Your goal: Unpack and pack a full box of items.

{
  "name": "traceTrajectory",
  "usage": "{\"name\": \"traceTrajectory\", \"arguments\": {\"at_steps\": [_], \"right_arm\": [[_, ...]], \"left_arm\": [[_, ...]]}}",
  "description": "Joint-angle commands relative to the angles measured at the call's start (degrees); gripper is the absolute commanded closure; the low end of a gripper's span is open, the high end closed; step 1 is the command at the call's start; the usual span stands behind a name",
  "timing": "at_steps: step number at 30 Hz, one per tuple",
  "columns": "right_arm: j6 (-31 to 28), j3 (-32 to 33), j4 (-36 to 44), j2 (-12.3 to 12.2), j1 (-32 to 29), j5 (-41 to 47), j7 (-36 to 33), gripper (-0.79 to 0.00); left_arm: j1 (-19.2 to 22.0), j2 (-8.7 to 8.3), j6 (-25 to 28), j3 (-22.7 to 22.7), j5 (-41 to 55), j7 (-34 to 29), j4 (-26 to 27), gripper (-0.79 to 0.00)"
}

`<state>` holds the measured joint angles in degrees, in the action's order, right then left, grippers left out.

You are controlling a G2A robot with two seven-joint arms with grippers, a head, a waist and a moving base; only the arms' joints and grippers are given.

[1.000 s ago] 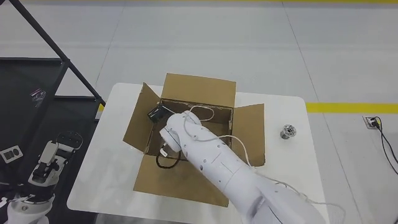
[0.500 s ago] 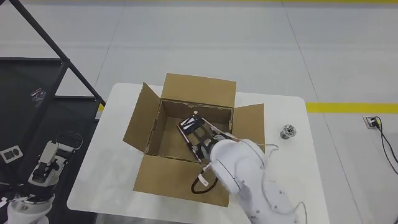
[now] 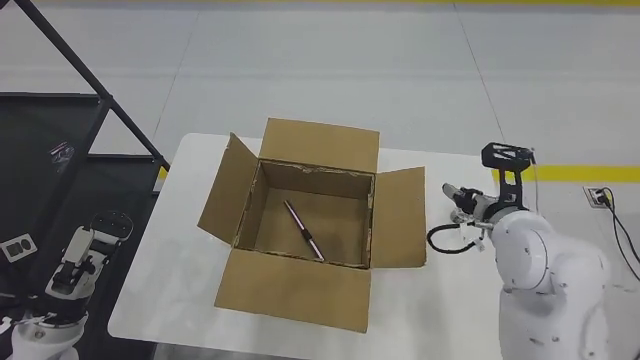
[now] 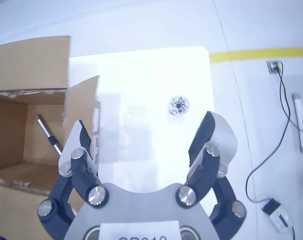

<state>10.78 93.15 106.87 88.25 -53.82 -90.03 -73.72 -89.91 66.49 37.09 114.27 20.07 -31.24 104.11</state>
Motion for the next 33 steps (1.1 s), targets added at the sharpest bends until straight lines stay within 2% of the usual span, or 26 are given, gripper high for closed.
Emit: {"name": "traceTrajectory", "arguments": {"at_steps": [1,5,9,16,22,23,24,25,26,30,33], "right_arm": [[1.6,0.68,-10.6,-0.12,4.98,0.03,-1.96,-0.785],[4.34,1.21,-27.38,-0.46,12.94,-2.5,-1.95,-0.785],[6.79,1.43,-39.83,-0.74,18.41,-4.31,0.22,-0.785],[6.9,4.95,-53.5,-1.9,23.8,-3.17,5.8,-0.785],[5.44,6.86,-61.56,-2.91,26.62,-1.81,9.36,-0.785],[5.47,6.9,-62.65,-3.0,26.99,-1.71,9.82,-0.727],[5.67,6.99,-63.66,-3.11,27.38,-1.64,10.35,-0.551],[5.69,7.13,-64.76,-3.23,27.82,-1.44,10.75,-0.453],[5.56,7.3,-65.87,-3.37,28.3,-1.19,11.13,-0.391],[5.05,7.87,-69.93,-3.92,30.05,-0.41,12.54,-0.286],[4.8,8.2,-72.68,-4.36,31.38,0.3,13.84,-0.065]], "left_arm": [[0.0,0.0,0.0,0.0,0.0,0.0,0.0,-0.785],[0.0,0.0,0.0,0.0,0.0,0.0,0.0,-0.785],[0.0,0.0,0.0,0.0,0.0,0.0,0.0,-0.785],[0.0,0.0,0.0,0.0,0.0,0.0,0.0,-0.785],[0.0,0.0,0.0,0.0,0.0,0.0,0.0,-0.785],[0.0,0.0,0.0,0.0,0.0,0.0,0.0,-0.785],[0.0,0.0,0.0,0.0,0.0,0.0,0.0,-0.785],[0.0,0.0,0.0,0.0,0.0,0.0,0.0,-0.785],[0.0,0.0,0.0,0.0,0.0,0.0,0.0,-0.785],[0.0,0.0,0.0,0.0,0.0,0.0,0.0,-0.785],[0.0,0.0,0.0,0.0,0.0,0.0,0.0,-0.785]]}}
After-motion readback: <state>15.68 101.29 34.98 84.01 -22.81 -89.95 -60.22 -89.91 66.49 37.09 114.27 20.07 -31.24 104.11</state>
